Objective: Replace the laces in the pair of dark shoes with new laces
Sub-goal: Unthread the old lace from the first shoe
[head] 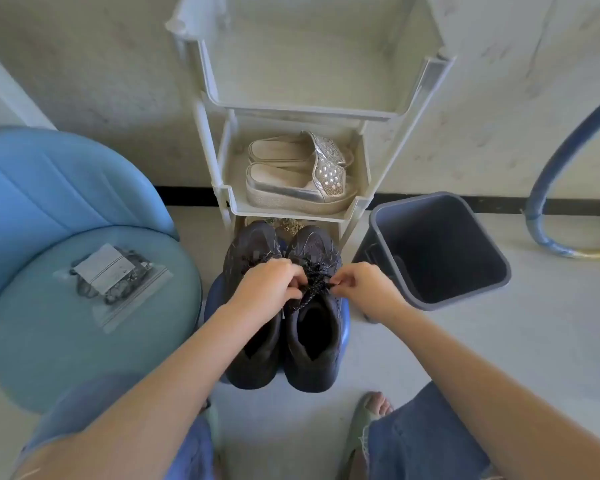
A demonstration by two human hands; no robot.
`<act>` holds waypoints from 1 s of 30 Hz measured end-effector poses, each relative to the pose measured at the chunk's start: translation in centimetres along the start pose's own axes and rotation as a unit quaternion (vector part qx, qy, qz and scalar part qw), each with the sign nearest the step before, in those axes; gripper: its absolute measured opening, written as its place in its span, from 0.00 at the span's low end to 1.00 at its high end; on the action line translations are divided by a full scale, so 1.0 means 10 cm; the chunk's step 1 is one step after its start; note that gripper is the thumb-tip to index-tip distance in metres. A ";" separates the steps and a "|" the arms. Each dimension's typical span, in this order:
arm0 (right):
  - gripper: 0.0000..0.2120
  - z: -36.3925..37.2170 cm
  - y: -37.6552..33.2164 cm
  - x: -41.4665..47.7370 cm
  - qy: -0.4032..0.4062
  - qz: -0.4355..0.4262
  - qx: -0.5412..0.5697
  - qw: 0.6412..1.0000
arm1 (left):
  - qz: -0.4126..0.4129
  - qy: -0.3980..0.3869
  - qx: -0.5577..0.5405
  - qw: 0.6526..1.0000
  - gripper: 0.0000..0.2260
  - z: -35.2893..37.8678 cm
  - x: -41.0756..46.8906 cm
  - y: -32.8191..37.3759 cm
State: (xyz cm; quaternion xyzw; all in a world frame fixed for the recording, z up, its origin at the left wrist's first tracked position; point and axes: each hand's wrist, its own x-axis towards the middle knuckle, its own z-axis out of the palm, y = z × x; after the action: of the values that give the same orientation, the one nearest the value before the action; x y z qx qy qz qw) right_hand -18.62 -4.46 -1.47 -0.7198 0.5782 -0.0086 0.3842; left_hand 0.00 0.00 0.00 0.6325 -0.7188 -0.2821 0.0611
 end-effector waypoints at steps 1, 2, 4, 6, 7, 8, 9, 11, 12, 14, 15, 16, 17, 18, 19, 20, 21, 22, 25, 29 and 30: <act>0.02 -0.02 0.00 0.01 0.010 0.003 -0.001 1.000 | -0.005 -0.003 -0.003 1.000 0.11 -0.01 0.02 -0.01; 0.01 -0.05 -0.01 0.01 0.021 0.009 0.001 1.000 | -0.010 0.009 -0.016 1.000 0.10 -0.03 0.02 -0.01; 0.03 -0.09 0.03 0.02 0.022 0.011 0.034 0.999 | -0.014 0.039 -0.025 0.999 0.08 -0.07 0.02 -0.02; 0.05 -0.10 0.03 0.00 0.005 0.001 0.066 0.998 | -0.010 0.055 -0.041 0.998 0.07 -0.09 0.01 -0.02; 0.05 -0.11 0.02 -0.01 0.001 -0.007 0.073 0.997 | -0.010 0.057 -0.050 0.997 0.07 -0.09 0.01 -0.01; 0.05 -0.11 0.01 -0.02 0.008 -0.021 0.076 0.997 | -0.009 0.066 -0.059 0.996 0.07 -0.10 0.02 -0.01; 0.06 -0.13 0.00 -0.02 0.019 -0.033 0.090 0.995 | -0.012 0.070 -0.073 0.995 0.07 -0.11 0.03 0.00; 0.09 -0.16 -0.05 -0.02 0.040 -0.066 0.118 0.990 | -0.022 0.089 -0.132 0.987 0.06 -0.14 0.04 0.04; 0.10 -0.17 -0.07 -0.02 0.031 -0.087 0.120 0.988 | -0.026 0.105 -0.177 0.978 0.06 -0.16 0.04 0.07; 0.10 -0.15 -0.12 -0.04 -0.014 -0.118 0.096 0.988 | -0.025 0.144 -0.265 0.953 0.07 -0.22 0.03 0.14; 0.07 -0.12 -0.15 -0.04 -0.025 -0.121 0.089 0.988 | -0.022 0.170 -0.313 0.934 0.07 -0.25 0.03 0.17; 0.05 -0.09 -0.17 -0.05 -0.018 -0.118 0.100 0.988 | -0.023 0.199 -0.365 0.909 0.07 -0.28 0.03 0.19; 0.04 -0.08 -0.20 -0.05 0.007 -0.111 0.134 0.985 | -0.032 0.227 -0.406 0.885 0.06 -0.31 0.03 0.19; 0.04 -0.09 -0.22 -0.05 0.045 -0.102 0.185 0.976 | -0.051 0.252 -0.424 0.868 0.06 -0.33 0.03 0.18; 0.05 -0.13 -0.24 -0.04 0.084 -0.098 0.242 0.962 | -0.077 0.273 -0.415 0.864 0.07 -0.33 0.03 0.16; 0.05 -0.17 -0.26 -0.03 0.120 -0.095 0.296 0.943 | -0.106 0.292 -0.378 0.872 0.10 -0.32 0.03 0.12; 0.05 -0.20 -0.27 -0.02 0.144 -0.091 0.349 0.921 | -0.129 0.309 -0.316 0.888 0.12 -0.30 0.02 0.09; 0.04 -0.22 -0.28 -0.01 0.153 -0.083 0.392 0.903 | -0.134 0.321 -0.245 0.905 0.13 -0.27 0.01 0.08; 0.15 -0.19 -0.24 0.05 0.108 0.014 0.389 0.915 | -0.085 0.206 -0.172 0.959 0.07 -0.19 0.01 0.06; 0.10 -0.16 -0.14 0.02 -0.067 0.085 0.071 0.992 | -0.070 0.004 -0.091 0.993 0.11 0.03 0.02 0.10; 0.09 -0.13 -0.14 0.01 -0.094 0.065 0.054 0.992 | -0.066 0.005 -0.074 0.995 0.12 0.07 0.03 0.11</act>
State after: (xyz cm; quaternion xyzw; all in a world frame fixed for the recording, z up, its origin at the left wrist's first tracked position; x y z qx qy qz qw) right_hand -18.03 -5.23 0.20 -0.6563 0.5836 0.0528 0.4752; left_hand -1.33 -0.03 -0.09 0.6737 -0.6524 -0.3346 0.0927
